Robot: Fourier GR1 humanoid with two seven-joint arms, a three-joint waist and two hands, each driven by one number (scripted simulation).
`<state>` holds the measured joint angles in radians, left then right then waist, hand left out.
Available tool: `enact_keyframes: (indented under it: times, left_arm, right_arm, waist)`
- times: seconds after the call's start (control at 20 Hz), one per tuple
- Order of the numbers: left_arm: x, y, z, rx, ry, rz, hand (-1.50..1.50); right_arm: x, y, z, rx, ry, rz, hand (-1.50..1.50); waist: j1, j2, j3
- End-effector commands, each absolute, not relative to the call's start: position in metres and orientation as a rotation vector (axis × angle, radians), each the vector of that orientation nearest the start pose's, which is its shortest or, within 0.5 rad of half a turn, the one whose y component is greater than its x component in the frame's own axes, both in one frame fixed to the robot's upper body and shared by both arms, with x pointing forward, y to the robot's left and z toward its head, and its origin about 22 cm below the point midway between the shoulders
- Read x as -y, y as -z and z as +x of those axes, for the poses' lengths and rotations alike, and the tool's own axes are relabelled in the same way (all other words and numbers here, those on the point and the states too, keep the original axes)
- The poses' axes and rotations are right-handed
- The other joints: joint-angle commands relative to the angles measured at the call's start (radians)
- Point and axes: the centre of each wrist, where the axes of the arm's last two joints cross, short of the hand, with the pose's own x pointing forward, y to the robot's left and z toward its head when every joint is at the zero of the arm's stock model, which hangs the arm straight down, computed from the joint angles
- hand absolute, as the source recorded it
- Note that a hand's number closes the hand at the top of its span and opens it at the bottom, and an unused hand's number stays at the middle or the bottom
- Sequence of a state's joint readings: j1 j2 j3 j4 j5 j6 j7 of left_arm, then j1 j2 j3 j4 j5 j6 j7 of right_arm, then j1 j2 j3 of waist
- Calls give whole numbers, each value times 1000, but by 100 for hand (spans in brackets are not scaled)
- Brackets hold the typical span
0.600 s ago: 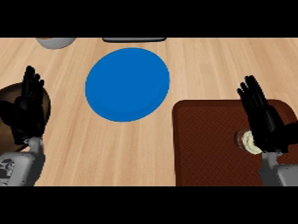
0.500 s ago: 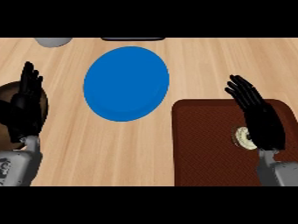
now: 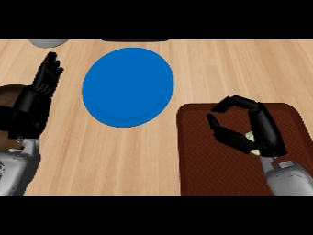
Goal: Pick the cupcake from the tray and place it in the plate
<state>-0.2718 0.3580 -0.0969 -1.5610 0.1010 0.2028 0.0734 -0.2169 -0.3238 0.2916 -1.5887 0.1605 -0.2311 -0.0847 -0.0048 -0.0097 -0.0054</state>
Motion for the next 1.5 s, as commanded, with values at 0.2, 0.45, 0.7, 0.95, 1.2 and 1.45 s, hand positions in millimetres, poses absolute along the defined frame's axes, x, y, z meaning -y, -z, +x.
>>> enact_keyframes:
  times: [0.2, 0.45, 0.7, 0.95, 1.2, 1.45]
  left_arm:
    - [-282, -95, 298, 1744, 225, 161, 0]
    - [-277, -95, 280, 1738, 237, 151, 0]
    - [-290, -93, 287, 1735, 216, 143, 0]
    - [-286, -103, 293, 1741, 212, 173, 0]
    - [-292, -100, 291, 1735, 234, 168, 0]
    - [-283, -104, 298, 1757, 230, 131, 0]
  right_arm:
    - [164, 8, 229, 2085, -97, -239, -150]
    - [204, -28, 209, 2177, -109, -330, -150]
    - [241, -74, 202, 2027, -321, -590, -150]
    - [269, -95, 192, 1675, -565, -748, -150]
    - [273, -120, 183, 1367, -802, -793, -150]
    - [256, -147, 181, 1176, -899, -733, -150]
  waist:
    - [1, 12, 7]
    - [0, 6, 5]
    - [-10, 4, 2]
    - [-20, 6, -3]
    - [-1, 9, -2]
    - [9, 11, 3]
